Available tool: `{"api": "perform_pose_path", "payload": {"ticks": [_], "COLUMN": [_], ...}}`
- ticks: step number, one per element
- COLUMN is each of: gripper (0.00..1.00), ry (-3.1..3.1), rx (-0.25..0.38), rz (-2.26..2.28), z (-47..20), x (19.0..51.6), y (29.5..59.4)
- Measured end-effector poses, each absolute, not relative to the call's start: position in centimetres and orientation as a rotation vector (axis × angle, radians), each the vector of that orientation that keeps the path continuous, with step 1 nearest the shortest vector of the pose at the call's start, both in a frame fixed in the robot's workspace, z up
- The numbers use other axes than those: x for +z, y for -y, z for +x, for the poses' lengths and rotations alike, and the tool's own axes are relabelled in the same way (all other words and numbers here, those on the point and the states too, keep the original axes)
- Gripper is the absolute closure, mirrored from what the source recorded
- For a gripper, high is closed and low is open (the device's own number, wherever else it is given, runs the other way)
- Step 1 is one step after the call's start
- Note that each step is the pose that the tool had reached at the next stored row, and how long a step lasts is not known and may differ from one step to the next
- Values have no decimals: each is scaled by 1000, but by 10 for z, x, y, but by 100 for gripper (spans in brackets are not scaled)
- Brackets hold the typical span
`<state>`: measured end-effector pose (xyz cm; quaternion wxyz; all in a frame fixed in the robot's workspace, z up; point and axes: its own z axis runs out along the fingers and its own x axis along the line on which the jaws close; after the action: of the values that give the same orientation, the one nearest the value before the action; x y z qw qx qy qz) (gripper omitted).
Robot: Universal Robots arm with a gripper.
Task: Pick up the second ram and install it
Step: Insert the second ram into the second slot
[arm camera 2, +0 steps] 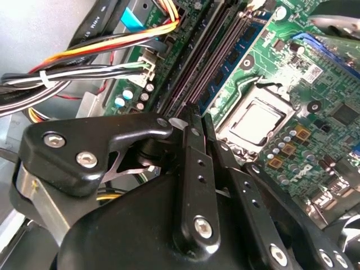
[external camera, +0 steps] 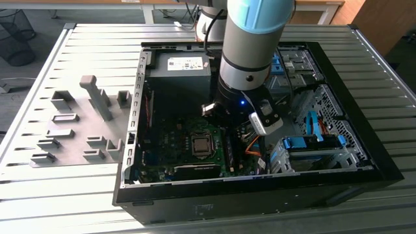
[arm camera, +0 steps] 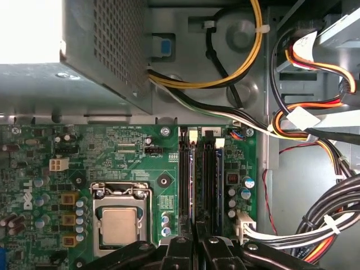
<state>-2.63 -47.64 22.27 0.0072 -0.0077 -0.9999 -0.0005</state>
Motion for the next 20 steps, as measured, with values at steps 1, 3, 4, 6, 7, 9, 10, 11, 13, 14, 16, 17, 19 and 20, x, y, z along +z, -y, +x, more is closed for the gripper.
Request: {"api": "perform_pose_path", "payload": {"ticks": [1, 3, 4, 6, 7, 9, 10, 11, 13, 14, 16, 17, 19, 20], "gripper": [86, 86, 86, 86, 86, 86, 86, 86, 86, 86, 86, 86, 86, 86], "ry": [3127, 3127, 3127, 3127, 3127, 3127, 3127, 3127, 3127, 3127, 3127, 3127, 3127, 3127], "rx": [-2, -3, -3, -3, -3, -3, -3, -3, -4, -4, -4, -4, -5, -5], "rz": [-24, -24, -24, -24, -24, -23, -24, -24, -24, -24, -24, -24, -24, -24], "z": [-26, -26, -26, -26, -26, -26, -26, -26, -26, -26, -26, -26, -26, -26], "x": [222, 221, 221, 220, 220, 220, 220, 220, 220, 219, 218, 218, 217, 217], "y": [476, 476, 476, 476, 476, 476, 476, 476, 476, 476, 476, 476, 476, 476]}}
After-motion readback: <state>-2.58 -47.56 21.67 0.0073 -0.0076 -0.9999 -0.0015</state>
